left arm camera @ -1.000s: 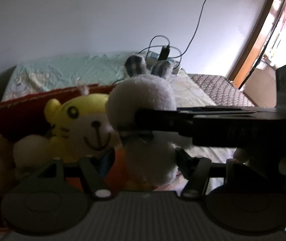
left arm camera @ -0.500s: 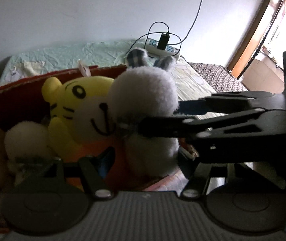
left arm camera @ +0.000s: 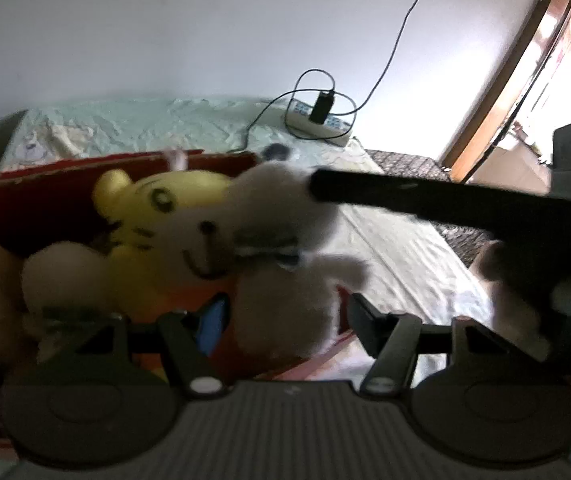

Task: Organize objects
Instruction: 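Lower the bunny into the box beside the tiger and open the right gripper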

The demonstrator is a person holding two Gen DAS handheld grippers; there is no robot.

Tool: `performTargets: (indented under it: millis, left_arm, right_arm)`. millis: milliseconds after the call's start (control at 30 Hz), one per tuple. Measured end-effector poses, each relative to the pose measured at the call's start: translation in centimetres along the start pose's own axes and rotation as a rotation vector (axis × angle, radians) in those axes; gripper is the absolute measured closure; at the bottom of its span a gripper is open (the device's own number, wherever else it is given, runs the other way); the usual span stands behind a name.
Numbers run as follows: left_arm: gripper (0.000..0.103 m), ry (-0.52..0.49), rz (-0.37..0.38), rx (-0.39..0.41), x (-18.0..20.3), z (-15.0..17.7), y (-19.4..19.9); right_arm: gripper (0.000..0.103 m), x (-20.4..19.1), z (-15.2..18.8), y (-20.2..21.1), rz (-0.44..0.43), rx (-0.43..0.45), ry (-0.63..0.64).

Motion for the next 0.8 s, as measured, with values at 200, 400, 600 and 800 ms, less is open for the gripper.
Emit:
performTargets:
  millis: [200,400,600,800]
  left_arm:
    - [0.04,-0.036,0.012,-0.025,1.3,-0.3,-2.0]
    - [0.035,-0.016,0.044,-0.069,0.7,-0.3,-3.8]
    - [0.036,-0.015,0.058,-0.133,1.4,1.1,-5.5]
    - [0.036,-0.05,0.038,-0.155,1.8,1.4,-6.0]
  right_arm:
    - [0.079,0.2,-0.2,-2.2,0.023,-0.02,0.088]
    - [0.079,0.4,0.7,-3.2,0.013,-0.061,0.149]
    - [0.079,0.1,2.2,-2.0,0.015,-0.132,0.188]
    - [0.079,0.5,2.2,-2.3,0.004,-0.131,0.143]
Point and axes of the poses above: each gripper's, at about its wrist camera, not at the fingertips, and y roughly against the way its jaws point, x to its right, z to its underside, the point moved 6 cm from there along -y, roughly the way its jaws point, and after that the axes turned 8 degrees about y, right-handed, at the moved point
